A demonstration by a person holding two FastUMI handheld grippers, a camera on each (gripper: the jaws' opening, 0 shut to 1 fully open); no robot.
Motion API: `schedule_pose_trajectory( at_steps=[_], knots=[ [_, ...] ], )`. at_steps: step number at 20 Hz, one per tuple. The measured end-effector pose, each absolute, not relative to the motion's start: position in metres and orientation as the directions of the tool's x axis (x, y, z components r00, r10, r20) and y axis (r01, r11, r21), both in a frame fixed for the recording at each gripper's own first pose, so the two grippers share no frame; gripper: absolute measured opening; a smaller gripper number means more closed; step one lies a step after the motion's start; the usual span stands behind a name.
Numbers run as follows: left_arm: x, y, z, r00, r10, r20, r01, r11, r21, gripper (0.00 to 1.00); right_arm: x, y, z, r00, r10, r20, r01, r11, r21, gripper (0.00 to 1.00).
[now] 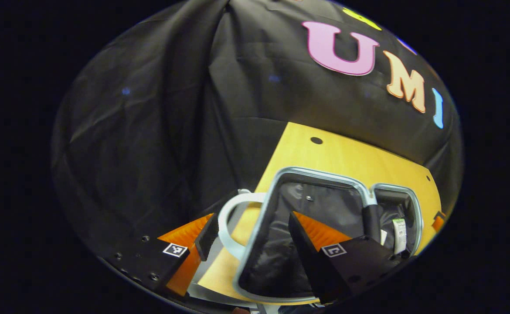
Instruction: First open the suitcase, pack the skin care products into it, and then close the suitcase.
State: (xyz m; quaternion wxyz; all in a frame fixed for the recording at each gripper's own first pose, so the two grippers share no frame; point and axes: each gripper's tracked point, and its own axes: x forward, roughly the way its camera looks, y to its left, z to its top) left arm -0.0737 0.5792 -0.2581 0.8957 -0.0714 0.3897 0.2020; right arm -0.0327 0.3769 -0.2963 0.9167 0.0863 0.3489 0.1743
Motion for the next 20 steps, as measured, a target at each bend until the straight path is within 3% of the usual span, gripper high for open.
schedule_pose_trajectory(
  at_steps=[6, 8, 10, 11, 14, 17, 20],
  knots=[
    [-0.073, 0.620, -0.300, 0.533, 0.274, -0.801, -0.436, 0.900, 0.018, 0.94, -0.027, 0.344, -0.274, 0.757, 0.317, -0.572, -0.245, 0.948, 0.202, 0.98],
    [-0.075, 0.628, -0.318, 0.502, 0.257, -0.826, -0.458, 0.889, -0.002, 0.87, -0.030, 0.332, -0.275, 0.761, 0.288, -0.581, -0.219, 0.958, 0.188, 0.98],
    [-0.080, 0.625, -0.337, 0.462, 0.226, -0.857, -0.466, 0.885, -0.018, 0.73, -0.032, 0.322, -0.276, 0.764, 0.265, -0.588, -0.200, 0.964, 0.175, 0.98],
    [-0.079, 0.625, -0.342, 0.459, 0.218, -0.861, -0.465, 0.885, -0.023, 0.61, -0.034, 0.318, -0.276, 0.765, 0.261, -0.588, -0.194, 0.965, 0.176, 0.98],
    [-0.078, 0.615, -0.357, 0.436, 0.172, -0.883, -0.457, 0.888, -0.053, 0.48, -0.035, 0.313, -0.275, 0.770, 0.252, -0.587, -0.188, 0.968, 0.168, 0.98],
    [-0.075, 0.614, -0.352, 0.425, 0.197, -0.883, -0.461, 0.887, -0.024, 0.10, -0.034, 0.308, -0.266, 0.785, 0.250, -0.566, -0.201, 0.968, 0.149, 0.98],
    [-0.072, 0.611, -0.322, 0.452, 0.254, -0.855, -0.436, 0.899, 0.037, 0.00, -0.035, 0.302, -0.261, 0.800, 0.250, -0.546, -0.209, 0.968, 0.137, 0.98]
  ],
)
